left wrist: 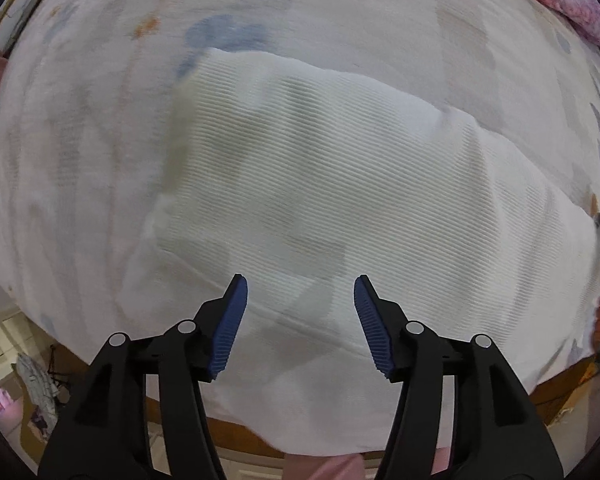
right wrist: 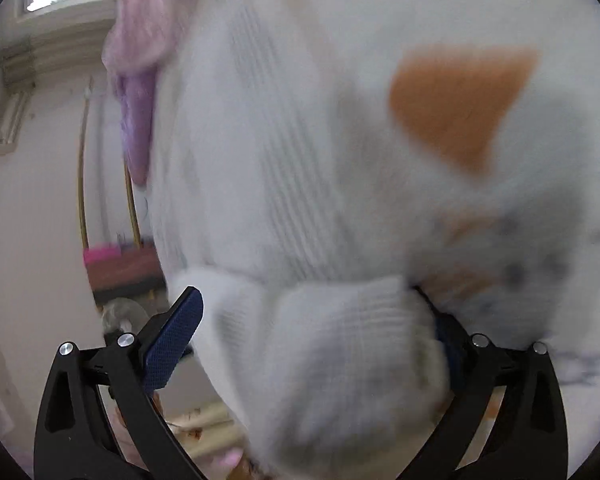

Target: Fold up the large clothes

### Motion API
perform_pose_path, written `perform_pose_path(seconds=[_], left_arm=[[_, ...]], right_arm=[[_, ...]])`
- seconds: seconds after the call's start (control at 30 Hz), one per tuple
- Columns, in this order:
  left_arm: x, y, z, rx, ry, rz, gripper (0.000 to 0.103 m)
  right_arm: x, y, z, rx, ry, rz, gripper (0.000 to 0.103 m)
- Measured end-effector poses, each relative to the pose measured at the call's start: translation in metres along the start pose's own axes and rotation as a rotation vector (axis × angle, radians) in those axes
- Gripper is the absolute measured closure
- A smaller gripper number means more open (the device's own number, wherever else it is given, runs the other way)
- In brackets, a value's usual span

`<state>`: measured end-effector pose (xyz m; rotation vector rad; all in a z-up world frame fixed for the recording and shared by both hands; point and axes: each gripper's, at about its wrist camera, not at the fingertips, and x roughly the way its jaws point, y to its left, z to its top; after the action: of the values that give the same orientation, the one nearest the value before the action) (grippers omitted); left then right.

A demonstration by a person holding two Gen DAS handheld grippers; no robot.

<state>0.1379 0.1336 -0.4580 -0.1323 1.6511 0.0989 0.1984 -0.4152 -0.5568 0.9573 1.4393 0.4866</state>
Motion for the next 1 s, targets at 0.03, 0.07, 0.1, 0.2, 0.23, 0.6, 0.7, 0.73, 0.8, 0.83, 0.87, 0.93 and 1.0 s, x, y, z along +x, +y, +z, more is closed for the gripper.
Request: perform_pose_path(seconds=[0.03, 0.07, 0.1, 0.2, 0.23, 0.6, 0.7, 0.73, 0.8, 0.83, 0.87, 0.93, 1.0], left_arm=[[0.001, -0.002, -0.002, -0.001, 0.003, -0.013, 0.046], [0.002, -0.005, -0.006, -0.003, 0.009, -0.033, 0.046], [0.004, -0.008, -0.007, -0.001, 0.013, -0.041, 0.046], [0.008, -0.015, -0.011, 0.037, 0.022, -0.038, 0.046], [0.011, -0.018, -0.011, 0.042, 0.024, -0.047, 0.046], [0.009, -0.017, 0.0, 0.103, 0.019, -0.114, 0.046], [-0.001, -0.014, 0.001, 0.128, -0.001, -0.098, 0.045], [-0.004, -0.022, 0.007, 0.13, -0.012, -0.095, 0.041], [-0.015, -0.032, 0.008, 0.134, -0.051, -0.126, 0.035], [-0.018, -0.038, 0.01, 0.139, -0.061, -0.133, 0.034], [-0.018, -0.042, 0.012, 0.15, -0.064, -0.128, 0.034], [-0.014, -0.05, 0.017, 0.177, -0.055, -0.12, 0.034], [-0.012, -0.063, 0.022, 0.213, -0.066, -0.132, 0.034]], right_arm=[[0.001, 0.0, -0.007, -0.015, 0.026, 0.009, 0.006], [0.005, -0.004, -0.019, 0.0, 0.075, 0.033, 0.006], [0.008, -0.009, -0.035, 0.021, 0.118, 0.068, 0.006], [0.011, -0.029, -0.077, 0.098, 0.176, 0.122, 0.008], [0.011, -0.033, -0.087, 0.128, 0.177, 0.136, 0.008], [0.029, -0.028, -0.099, 0.389, 0.026, 0.036, 0.006], [0.03, -0.038, -0.097, 0.545, -0.075, 0.117, 0.007], [0.032, -0.044, -0.096, 0.622, -0.1, 0.108, 0.006], [0.036, -0.045, -0.09, 0.684, -0.104, 0.069, 0.006], [0.04, -0.043, -0.082, 0.675, -0.069, 0.032, 0.006], [0.042, -0.041, -0.078, 0.664, -0.046, 0.014, 0.006], [0.043, -0.034, -0.074, 0.635, -0.014, -0.031, 0.009], [0.039, -0.017, -0.073, 0.566, 0.006, -0.147, 0.025]])
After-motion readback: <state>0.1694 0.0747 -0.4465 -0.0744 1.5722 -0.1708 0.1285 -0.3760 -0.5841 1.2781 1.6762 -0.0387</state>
